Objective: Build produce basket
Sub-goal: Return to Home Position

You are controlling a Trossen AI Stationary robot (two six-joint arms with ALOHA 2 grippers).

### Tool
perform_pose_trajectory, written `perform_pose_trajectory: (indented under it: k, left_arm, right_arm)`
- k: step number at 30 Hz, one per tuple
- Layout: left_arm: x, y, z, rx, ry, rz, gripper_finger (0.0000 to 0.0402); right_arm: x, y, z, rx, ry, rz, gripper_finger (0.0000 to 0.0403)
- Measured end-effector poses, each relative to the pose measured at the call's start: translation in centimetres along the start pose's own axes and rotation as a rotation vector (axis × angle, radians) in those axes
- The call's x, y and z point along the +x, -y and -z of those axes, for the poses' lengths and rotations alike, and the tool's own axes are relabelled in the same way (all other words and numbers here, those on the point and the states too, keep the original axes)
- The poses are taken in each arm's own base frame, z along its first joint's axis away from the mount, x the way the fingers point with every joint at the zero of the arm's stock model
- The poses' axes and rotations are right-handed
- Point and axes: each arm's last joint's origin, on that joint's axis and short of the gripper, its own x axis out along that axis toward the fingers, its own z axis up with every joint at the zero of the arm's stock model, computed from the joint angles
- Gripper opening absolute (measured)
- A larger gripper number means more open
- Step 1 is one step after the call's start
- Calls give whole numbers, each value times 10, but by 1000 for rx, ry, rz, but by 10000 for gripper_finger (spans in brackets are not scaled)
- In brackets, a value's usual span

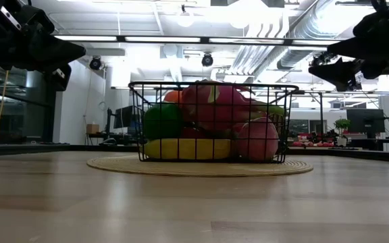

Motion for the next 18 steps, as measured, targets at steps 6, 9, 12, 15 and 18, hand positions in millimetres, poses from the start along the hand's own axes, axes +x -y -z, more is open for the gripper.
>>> perform_pose_trajectory:
  k: [6,9,12,15,18]
  left_arm:
    - [0,0,0,0,0,0,1]
    - [0,0,0,0,0,0,1]
    - [0,0,0,0,0,0,1]
    - [0,0,0,0,0,0,1]
    - [0,0,0,0,0,0,1]
  right_arm:
    - [0,0,0,98,0,0,343]
    - [0,0,0,137,0,0,343]
    - [0,0,0,163,0,0,343]
    - [0,0,0,105,0,0,343]
    - [0,0,0,57,0,0,343]
